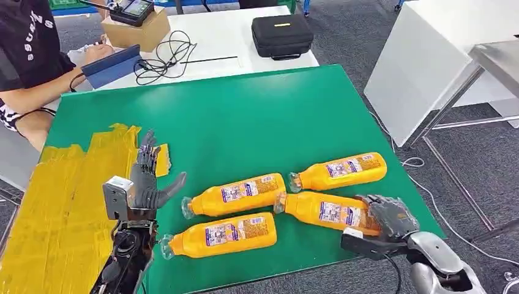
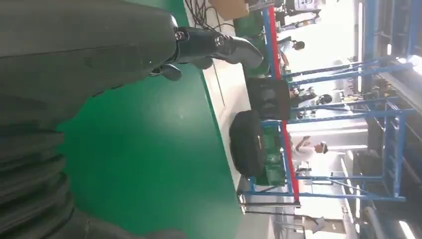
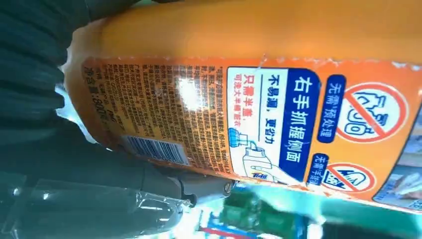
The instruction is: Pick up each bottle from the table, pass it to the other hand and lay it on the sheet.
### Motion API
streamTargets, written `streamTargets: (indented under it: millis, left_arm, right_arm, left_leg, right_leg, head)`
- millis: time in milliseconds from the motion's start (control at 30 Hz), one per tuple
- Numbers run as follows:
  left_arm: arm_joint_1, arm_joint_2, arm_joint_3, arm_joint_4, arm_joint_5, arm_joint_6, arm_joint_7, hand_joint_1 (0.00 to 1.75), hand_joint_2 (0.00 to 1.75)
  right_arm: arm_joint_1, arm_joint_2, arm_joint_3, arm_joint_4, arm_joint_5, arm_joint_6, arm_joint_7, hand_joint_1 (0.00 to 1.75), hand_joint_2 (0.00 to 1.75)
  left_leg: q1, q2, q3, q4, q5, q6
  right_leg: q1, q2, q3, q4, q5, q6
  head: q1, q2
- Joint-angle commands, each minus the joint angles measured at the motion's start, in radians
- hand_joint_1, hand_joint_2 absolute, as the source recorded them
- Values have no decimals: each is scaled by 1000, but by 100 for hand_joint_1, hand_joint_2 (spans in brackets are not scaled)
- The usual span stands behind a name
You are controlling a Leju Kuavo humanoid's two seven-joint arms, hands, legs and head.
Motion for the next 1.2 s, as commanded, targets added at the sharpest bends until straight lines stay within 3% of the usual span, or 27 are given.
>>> streamTargets:
  millis: [33,200,300,767,800,1000,1200]
  left_arm:
    - [19,-4,60,-17,-18,28,19,0,175]
    - [40,-9,70,-40,-34,31,36,0,175]
    - [46,-16,63,-50,-57,28,42,0,175]
    - [44,-17,63,-50,-59,28,44,0,175]
    - [43,-17,60,-50,-69,22,46,0,175]
    - [10,-18,-9,-87,-113,-43,74,0,175]
    - [-11,45,-145,-181,-16,-285,142,0,175]
  right_arm:
    - [-3,185,-133,-92,-26,-45,48,175,175]
    - [-13,244,-158,-103,-89,-115,32,175,175]
    - [-33,296,-141,-87,-182,-180,-34,175,175]
    - [-37,293,-135,-76,-183,-189,-34,175,175]
    - [-43,311,-134,-78,-253,-211,-101,175,175]
    - [-177,423,-25,106,-449,-292,-250,175,175]
    - [-336,472,102,342,-592,-307,-325,175,175]
  left_leg:
    - [2,3,2,0,-2,-3]
    - [2,2,2,0,-2,-3]
    - [3,4,3,0,-3,-4]
    - [2,2,1,0,-2,-3]
    - [1,2,1,0,-1,-2]
    - [3,6,1,0,-2,-3]
    - [4,8,2,0,0,-5]
  right_leg:
    - [2,1,2,-1,-1,-2]
    - [3,1,2,-1,-1,-3]
    - [3,2,3,-1,-1,-3]
    - [2,1,1,0,-1,-2]
    - [1,1,1,-1,-1,-2]
    - [3,5,1,-1,1,-3]
    - [4,6,0,-1,1,-3]
  head:
    - [0,0]
    - [0,0]
    - [0,0]
    - [0,0]
    - [0,0]
    - [0,0]
    - [0,0]
